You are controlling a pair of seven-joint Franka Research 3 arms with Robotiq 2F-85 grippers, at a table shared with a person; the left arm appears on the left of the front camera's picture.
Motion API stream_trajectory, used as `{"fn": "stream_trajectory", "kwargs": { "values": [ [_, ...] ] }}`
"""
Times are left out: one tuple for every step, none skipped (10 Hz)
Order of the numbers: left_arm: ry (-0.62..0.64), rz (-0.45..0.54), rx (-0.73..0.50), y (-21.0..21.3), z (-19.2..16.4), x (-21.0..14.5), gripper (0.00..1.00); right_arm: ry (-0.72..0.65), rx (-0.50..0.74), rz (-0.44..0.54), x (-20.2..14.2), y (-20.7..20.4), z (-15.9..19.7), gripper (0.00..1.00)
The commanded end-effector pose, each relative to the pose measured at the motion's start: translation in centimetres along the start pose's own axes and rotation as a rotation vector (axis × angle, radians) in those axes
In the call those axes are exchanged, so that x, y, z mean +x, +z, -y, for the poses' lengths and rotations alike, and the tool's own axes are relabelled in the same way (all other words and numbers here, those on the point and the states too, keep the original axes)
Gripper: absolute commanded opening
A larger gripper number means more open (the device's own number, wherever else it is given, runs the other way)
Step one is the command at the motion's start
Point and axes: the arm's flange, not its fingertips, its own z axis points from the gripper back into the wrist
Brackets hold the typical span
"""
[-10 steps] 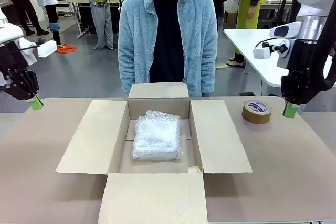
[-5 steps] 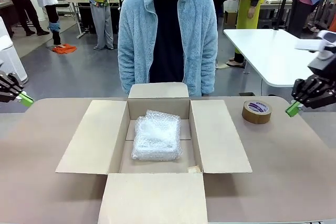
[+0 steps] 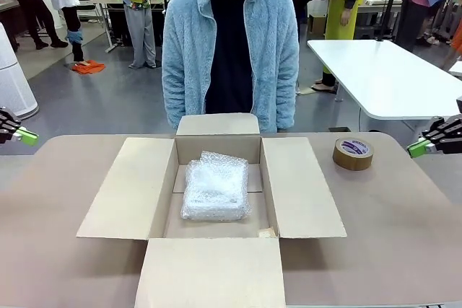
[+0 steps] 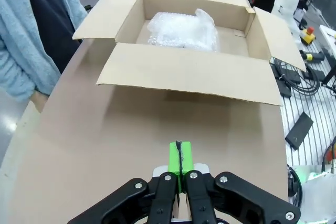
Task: Wrap the clocks to prevent damage.
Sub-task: Once the human has placed the objects inside and stepped back, release both hands from the side flaps of the Package Box.
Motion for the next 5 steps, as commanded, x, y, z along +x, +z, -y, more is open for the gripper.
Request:
{"fn": "stream_trajectory", "kwargs": {
  "values": [
    [0.009, 0.026, -0.006, -0.35, -0.67, 0.04, 0.00, 0.034, -0.046, 0.041, -0.62, -0.67, 0.15, 0.01],
    [0.009, 0.031, -0.011, -0.46, -0.70, -0.04, 0.00, 0.038, -0.066, 0.042, -0.86, -0.68, 0.15, 0.01],
    [0.004, 0.033, -0.008, -0.38, -0.52, 0.01, 0.00, 0.029, -0.084, 0.040, -0.92, -0.58, 0.10, 0.01],
    [0.002, 0.038, -0.005, -0.34, -0.36, 0.05, 0.00, 0.026, -0.105, 0.031, -0.95, -0.58, 0.04, 0.01],
    [-0.010, 0.027, -0.015, -0.40, -0.28, 0.21, 0.00, 0.036, -0.099, 0.011, -0.76, -0.77, 0.03, 0.01]
  ]
}}
